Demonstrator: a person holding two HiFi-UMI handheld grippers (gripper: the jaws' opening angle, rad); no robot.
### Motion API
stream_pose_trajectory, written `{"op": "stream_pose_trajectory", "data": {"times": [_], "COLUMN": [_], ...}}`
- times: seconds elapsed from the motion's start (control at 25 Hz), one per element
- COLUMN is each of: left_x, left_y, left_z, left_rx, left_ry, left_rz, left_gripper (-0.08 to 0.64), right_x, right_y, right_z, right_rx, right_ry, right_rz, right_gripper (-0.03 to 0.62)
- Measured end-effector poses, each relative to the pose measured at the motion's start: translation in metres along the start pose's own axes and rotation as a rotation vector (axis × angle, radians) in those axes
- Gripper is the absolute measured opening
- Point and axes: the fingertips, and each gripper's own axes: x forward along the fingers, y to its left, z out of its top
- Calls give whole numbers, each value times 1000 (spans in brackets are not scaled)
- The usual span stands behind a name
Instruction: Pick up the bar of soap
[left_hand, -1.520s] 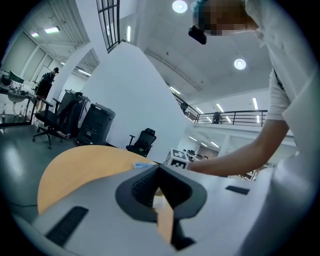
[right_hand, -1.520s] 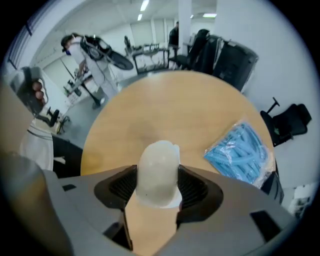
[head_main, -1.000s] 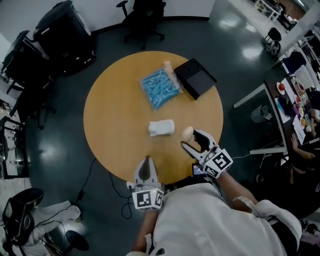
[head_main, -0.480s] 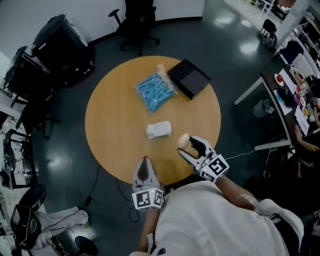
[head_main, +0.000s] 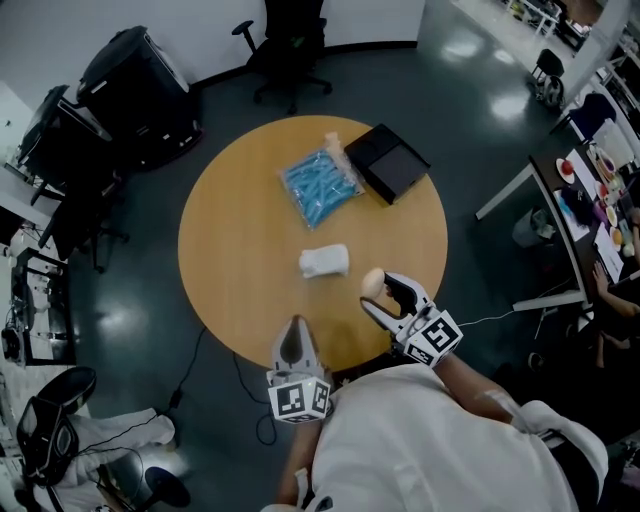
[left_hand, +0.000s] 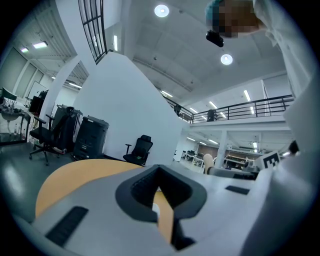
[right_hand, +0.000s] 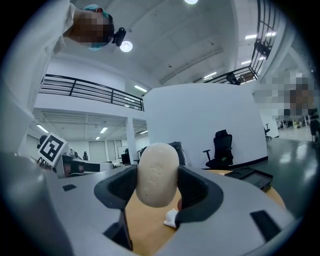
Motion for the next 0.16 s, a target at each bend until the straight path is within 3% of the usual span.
{"op": "stream_pose_trajectory", "data": {"times": [0.16], "left_x": [-1], "left_y": [0], "left_z": [1], "left_rx": [-3], "left_ry": [6], "left_rz": [-3], "left_gripper": [5], "right_x": [0], "right_y": [5], "right_z": [2], "right_rx": [-23], "right_ry": [6], "right_rz": [8], "right_gripper": [264]}}
